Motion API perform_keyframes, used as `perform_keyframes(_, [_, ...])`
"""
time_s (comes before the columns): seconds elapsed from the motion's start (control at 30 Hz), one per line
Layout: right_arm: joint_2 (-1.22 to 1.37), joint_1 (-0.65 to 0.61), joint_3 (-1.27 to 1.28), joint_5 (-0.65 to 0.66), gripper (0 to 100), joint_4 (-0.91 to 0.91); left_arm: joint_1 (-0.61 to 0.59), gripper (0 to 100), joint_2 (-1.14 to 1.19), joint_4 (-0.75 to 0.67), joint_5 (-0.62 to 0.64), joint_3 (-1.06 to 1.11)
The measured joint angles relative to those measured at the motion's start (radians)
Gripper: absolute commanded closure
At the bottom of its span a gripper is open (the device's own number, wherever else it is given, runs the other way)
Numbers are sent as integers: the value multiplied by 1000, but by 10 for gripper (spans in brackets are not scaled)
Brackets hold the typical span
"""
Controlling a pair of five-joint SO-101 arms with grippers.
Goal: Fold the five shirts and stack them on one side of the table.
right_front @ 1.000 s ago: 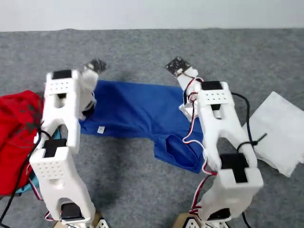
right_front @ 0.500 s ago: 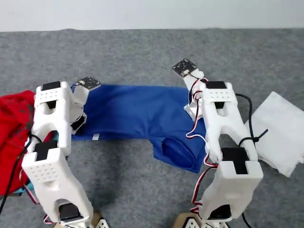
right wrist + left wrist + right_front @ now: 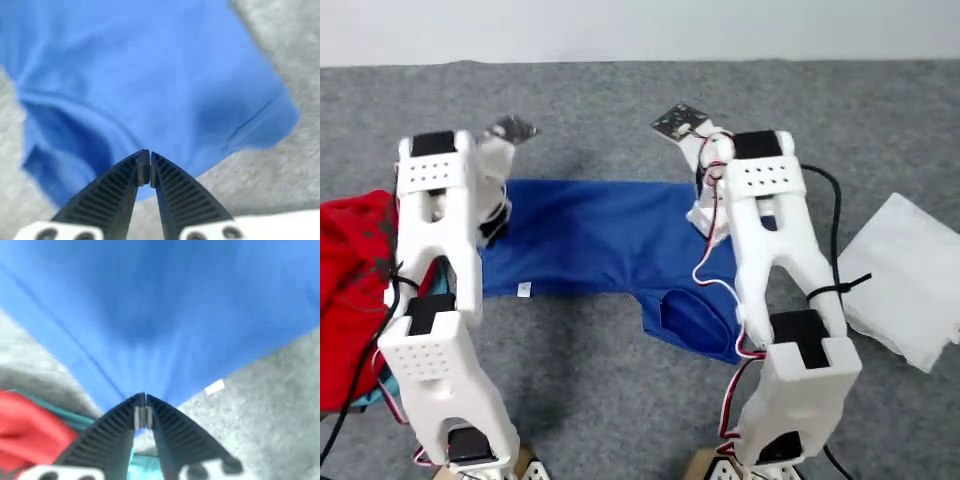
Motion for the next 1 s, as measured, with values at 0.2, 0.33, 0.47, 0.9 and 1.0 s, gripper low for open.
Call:
perform_keyframes(0.2, [0,-54,-31,-43,988,186,-12,994,-94,9,101,-114])
perform_keyframes(0.33, [0,-60,48,-74,987,180,-26,994,-233,9,160,-95])
perform_keyframes(0.47, [0,-110,158,-83,987,149,-52,994,-370,9,184,-5])
perform_keyframes(0.9, [0,-258,267,-117,987,43,-150,994,-589,-12,186,265])
perform_keyframes(1.0, [0,-247,226,-117,987,44,-150,994,-591,-17,186,278])
